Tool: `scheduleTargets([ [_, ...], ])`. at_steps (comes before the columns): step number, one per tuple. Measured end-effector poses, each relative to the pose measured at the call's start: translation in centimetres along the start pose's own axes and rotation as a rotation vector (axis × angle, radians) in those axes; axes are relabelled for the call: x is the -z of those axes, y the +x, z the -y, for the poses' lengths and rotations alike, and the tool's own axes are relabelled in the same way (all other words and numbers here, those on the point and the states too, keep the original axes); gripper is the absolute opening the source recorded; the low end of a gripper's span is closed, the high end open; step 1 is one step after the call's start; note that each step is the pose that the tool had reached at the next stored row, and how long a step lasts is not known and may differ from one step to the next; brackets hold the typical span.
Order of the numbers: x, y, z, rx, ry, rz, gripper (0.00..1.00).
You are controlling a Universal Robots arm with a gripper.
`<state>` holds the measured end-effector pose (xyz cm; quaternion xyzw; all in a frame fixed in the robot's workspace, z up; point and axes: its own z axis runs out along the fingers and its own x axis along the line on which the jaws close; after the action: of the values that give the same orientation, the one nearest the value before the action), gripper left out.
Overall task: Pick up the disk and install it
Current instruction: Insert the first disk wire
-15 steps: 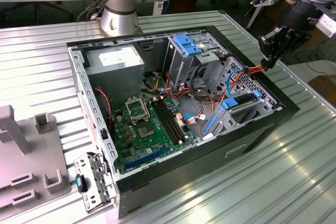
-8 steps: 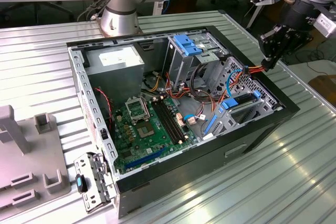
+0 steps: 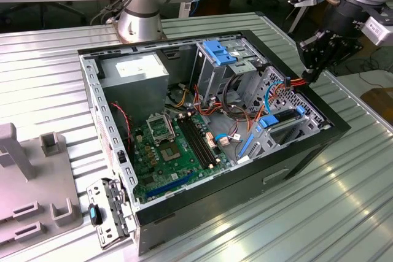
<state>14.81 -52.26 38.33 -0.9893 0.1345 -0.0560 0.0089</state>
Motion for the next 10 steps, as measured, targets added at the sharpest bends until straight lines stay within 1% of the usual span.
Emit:
scheduleTargets([
  [1,0.00,-0.14,-0.04,-0.006,-0.0005,0.0000,0.16],
  [3,-0.01,-0.14,-0.04,-0.036,-0.0039,-0.0010,0.16],
  [5,-0.03,-0.15,-0.04,-0.085,-0.0094,-0.0025,0.16],
  [7,-0.05,-0.15,-0.04,-0.120,-0.0131,-0.0036,0.16],
  [8,-0.07,-0.15,-0.04,-0.153,-0.0167,-0.0046,0.16],
  [10,-0.09,-0.16,-0.04,-0.189,-0.0208,-0.0057,0.16],
])
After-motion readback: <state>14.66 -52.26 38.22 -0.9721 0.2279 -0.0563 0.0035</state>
